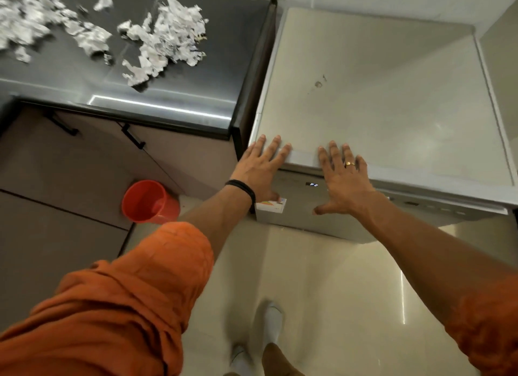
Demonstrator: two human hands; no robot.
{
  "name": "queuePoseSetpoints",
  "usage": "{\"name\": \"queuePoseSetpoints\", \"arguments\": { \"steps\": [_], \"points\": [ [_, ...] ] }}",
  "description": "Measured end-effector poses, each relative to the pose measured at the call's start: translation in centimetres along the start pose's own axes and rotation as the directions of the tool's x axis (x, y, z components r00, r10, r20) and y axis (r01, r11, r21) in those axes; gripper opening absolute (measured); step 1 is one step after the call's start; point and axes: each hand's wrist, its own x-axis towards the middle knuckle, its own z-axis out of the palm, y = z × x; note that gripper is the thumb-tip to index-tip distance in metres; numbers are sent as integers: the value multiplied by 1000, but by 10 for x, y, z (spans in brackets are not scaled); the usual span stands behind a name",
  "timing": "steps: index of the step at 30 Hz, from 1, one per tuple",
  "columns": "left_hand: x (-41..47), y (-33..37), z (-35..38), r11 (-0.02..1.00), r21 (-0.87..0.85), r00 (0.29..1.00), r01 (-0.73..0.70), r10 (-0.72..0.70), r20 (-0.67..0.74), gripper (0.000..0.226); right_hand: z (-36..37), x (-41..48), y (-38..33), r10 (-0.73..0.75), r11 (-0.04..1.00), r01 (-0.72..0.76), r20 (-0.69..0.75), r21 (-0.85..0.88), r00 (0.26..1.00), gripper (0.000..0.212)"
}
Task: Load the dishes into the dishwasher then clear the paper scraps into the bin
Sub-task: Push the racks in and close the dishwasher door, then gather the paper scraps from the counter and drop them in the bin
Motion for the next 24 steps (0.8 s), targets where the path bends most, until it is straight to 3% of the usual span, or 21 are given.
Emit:
{"name": "queuePoseSetpoints", "arguments": {
  "steps": [7,9,12,15,20,24],
  "points": [
    [-3,7,-23,996,-70,988,51,-40,151,126,-35,-3,-1,-19,1000,19,137,6,990,145],
    [-2,6,-33,989,-134,982,64,-38,183,113,-48,-3,-8,1,1000,0,118,-14,993,131],
    [-2,-1,-49,957,-280,992,76,-44,118,75,-61,-3,-20,20,999,-20,7,-35,1000,90],
    [-9,-17,-64,873,-450,982,186,-186,43,53,-76,5,-40,-35,999,31,-118,-35,992,60],
    [-24,-74,-77,718,-637,936,282,-352,18,37,-110,26,-89,-62,994,77,-187,74,980,50],
    [-39,-137,-86,531,-803,898,272,-441,12,29,-141,50,-131,-80,984,114,-230,138,970,43]
  ]
}}
